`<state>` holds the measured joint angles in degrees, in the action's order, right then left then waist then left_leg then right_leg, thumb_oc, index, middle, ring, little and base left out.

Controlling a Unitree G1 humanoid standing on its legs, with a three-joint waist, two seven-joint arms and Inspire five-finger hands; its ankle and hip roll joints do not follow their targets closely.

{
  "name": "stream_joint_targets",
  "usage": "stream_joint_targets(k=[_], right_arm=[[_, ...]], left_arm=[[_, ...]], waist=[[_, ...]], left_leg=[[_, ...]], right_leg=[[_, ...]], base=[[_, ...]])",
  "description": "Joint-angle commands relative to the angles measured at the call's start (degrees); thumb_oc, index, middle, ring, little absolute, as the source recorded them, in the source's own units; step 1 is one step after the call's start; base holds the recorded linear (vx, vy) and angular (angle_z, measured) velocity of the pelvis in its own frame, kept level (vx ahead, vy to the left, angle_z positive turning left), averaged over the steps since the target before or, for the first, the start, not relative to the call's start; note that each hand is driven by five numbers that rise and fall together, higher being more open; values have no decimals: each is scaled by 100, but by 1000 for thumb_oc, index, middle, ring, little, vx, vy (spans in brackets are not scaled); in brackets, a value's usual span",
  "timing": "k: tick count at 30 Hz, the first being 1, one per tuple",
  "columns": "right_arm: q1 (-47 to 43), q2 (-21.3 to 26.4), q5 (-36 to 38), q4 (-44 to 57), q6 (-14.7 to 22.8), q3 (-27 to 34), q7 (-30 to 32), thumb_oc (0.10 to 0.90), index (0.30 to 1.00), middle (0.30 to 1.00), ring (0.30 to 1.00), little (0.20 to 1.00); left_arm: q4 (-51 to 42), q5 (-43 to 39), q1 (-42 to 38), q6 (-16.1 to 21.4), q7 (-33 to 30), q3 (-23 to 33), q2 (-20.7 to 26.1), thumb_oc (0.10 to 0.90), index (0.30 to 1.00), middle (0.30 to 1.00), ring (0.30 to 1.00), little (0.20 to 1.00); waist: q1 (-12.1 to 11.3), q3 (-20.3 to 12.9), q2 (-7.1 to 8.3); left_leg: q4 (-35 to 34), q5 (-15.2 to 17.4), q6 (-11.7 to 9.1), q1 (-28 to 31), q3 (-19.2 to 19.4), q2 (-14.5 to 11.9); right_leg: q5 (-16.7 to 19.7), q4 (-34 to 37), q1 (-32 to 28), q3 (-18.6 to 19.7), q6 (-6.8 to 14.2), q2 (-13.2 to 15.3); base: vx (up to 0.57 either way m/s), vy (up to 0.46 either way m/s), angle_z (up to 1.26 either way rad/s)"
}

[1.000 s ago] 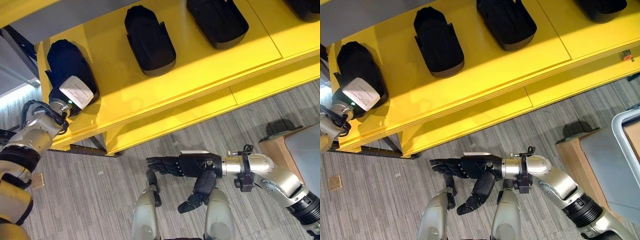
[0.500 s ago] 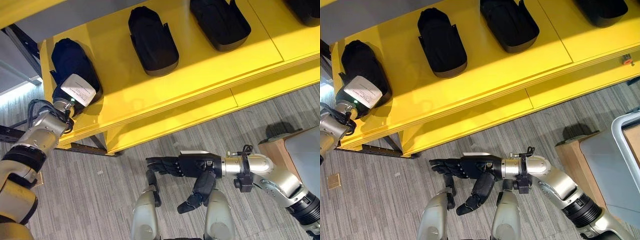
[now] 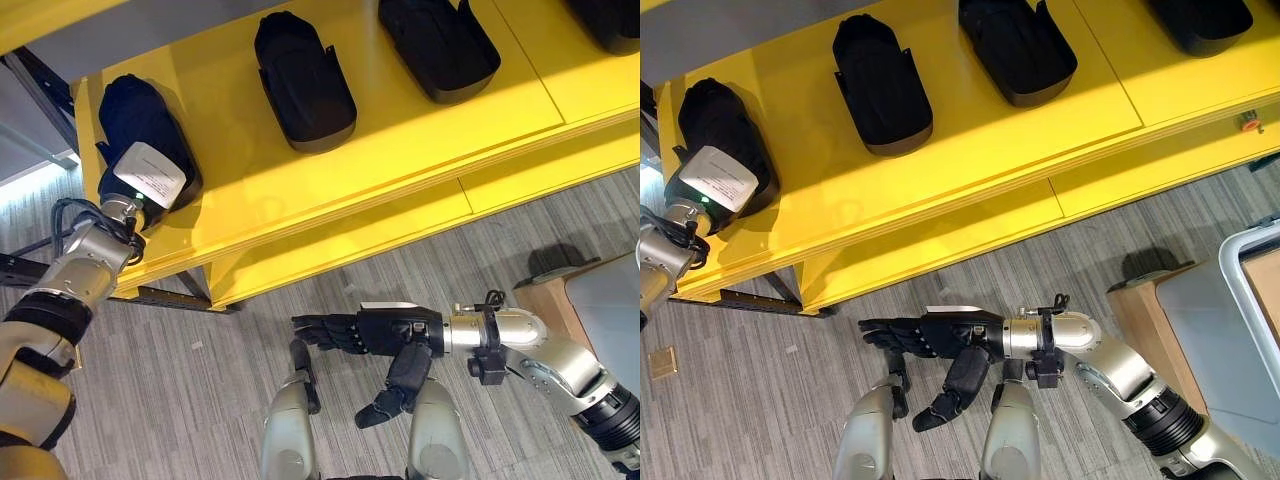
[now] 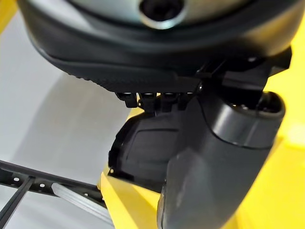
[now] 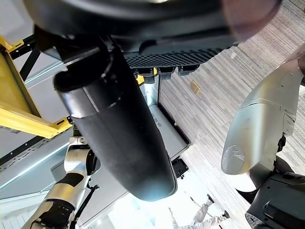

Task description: Move parts from the plastic box to the shelf.

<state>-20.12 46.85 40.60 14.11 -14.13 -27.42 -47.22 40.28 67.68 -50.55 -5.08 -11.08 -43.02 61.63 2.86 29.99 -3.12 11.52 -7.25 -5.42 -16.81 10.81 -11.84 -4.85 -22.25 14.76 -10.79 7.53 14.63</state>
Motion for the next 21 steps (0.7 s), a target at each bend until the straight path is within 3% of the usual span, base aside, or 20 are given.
stream_joint_targets(k=[1,10,21], right_arm=[[74,-339,239,508,431,180,-281,900,1000,1000,1000,1000],[175,-366,147,523,382,236,-325,900,1000,1000,1000,1000],[317,-320,135,548,366,350,-438,900,1000,1000,1000,1000]], left_arm=[[206,-217,-384,-753,-753,610,291,900,1000,1000,1000,1000],[285,-953,-281,-1110,-751,860,267,900,1000,1000,1000,1000],[232,-1040,-213,-960,-1090,1127,376,900,1000,1000,1000,1000]], waist=[[17,-509,133],[-6,-523,174],[-11,-535,203]], left_leg=[[218,324,-102,113,-48,-80],[270,345,-107,120,-49,-104],[309,372,-110,126,-27,-134]], right_leg=[[183,262,-249,-107,65,177],[163,234,-263,-108,55,170],[159,239,-272,-97,68,174]], base=[[0,0,0],[0,0,0],[11,-1,0]])
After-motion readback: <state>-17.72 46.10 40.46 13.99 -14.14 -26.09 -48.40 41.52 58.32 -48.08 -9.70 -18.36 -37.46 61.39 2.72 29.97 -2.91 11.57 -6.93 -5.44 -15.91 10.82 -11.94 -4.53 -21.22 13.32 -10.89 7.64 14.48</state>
